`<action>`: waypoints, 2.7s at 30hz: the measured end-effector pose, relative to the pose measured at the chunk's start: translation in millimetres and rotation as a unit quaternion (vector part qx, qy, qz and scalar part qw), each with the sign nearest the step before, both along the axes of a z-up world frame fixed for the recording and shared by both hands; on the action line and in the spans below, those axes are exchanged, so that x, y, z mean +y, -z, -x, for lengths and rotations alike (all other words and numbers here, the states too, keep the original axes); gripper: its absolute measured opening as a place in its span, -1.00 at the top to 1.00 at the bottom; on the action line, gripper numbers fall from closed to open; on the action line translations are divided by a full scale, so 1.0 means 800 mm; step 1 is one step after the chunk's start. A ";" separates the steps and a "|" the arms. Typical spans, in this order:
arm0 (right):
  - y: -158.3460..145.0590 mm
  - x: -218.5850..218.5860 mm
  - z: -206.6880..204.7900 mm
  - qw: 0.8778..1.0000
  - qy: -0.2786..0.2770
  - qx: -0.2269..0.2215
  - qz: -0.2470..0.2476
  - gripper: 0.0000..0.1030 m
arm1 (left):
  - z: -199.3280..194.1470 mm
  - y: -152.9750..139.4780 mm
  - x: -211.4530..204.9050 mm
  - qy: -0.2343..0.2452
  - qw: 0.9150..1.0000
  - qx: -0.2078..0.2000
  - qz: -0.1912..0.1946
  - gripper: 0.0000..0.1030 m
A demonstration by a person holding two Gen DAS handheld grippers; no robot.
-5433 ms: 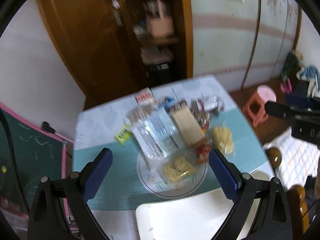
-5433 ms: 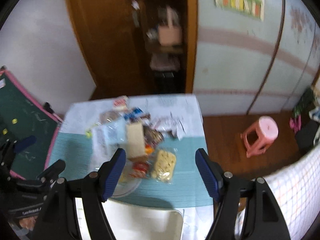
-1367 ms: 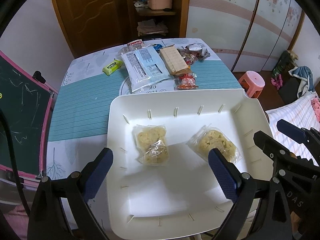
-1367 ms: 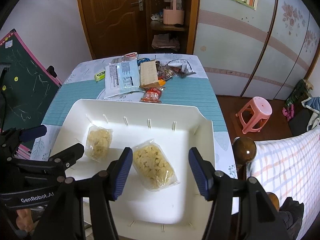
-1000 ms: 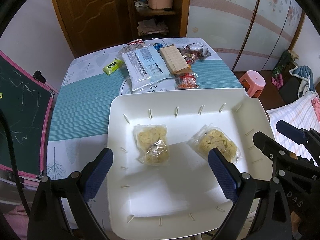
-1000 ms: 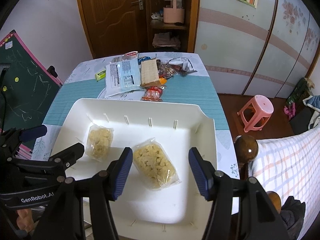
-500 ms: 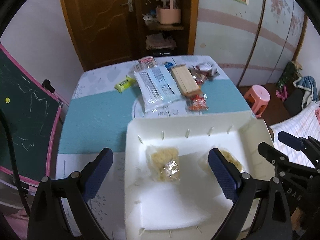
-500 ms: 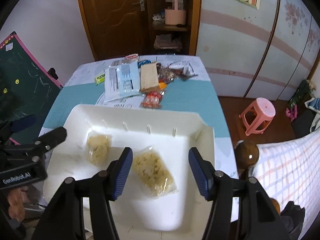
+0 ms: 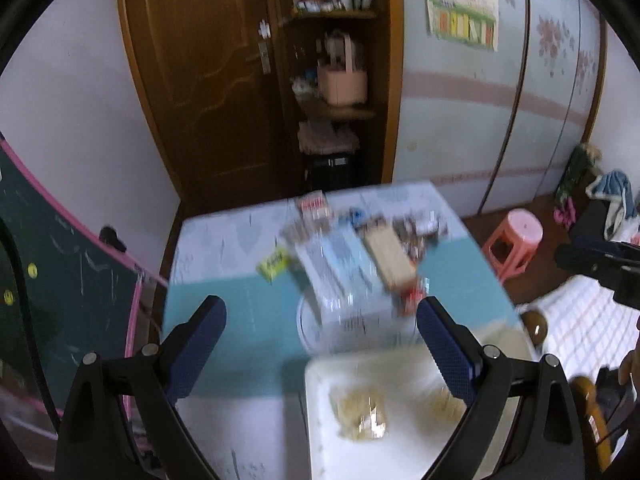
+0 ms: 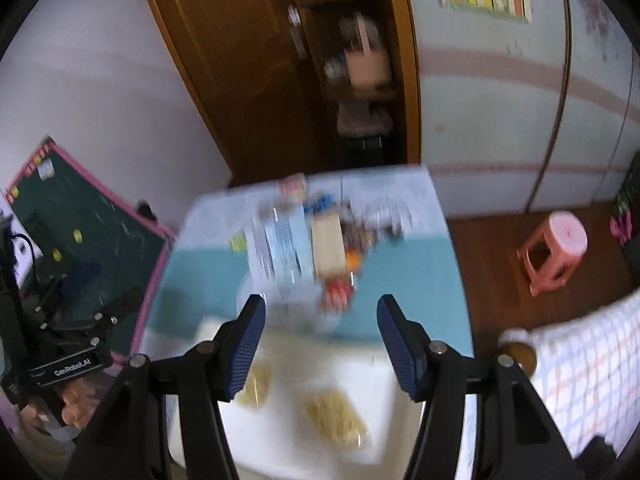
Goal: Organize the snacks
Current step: 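Move both grippers back toward the snack pile on the table, then grasp the clear bread bag with the left gripper while the right grasps the brown cake, then carry both packages to the tray and release them inside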
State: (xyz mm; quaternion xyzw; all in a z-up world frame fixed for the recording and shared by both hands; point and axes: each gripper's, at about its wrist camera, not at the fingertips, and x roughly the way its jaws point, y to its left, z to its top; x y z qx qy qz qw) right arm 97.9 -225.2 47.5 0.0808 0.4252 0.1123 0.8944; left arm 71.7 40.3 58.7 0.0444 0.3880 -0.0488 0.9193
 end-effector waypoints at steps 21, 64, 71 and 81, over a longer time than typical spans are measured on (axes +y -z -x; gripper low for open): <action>0.134 0.045 -0.247 0.991 -0.016 0.113 0.062 -0.15 | -0.260 0.137 0.005 -0.045 0.988 0.145 -0.005 -0.87; 0.250 0.132 -0.240 0.985 -0.082 0.130 0.079 -0.01 | -0.244 0.258 -0.024 -0.006 0.970 0.202 0.138 0.77; 0.192 0.126 -0.201 0.990 -0.093 0.095 0.047 -0.01 | -0.183 0.171 -0.020 0.019 0.981 0.147 0.124 0.78; 0.071 0.073 -0.083 0.996 -0.084 0.006 -0.017 -0.01 | -0.050 0.033 -0.014 0.054 0.994 0.046 0.088 0.78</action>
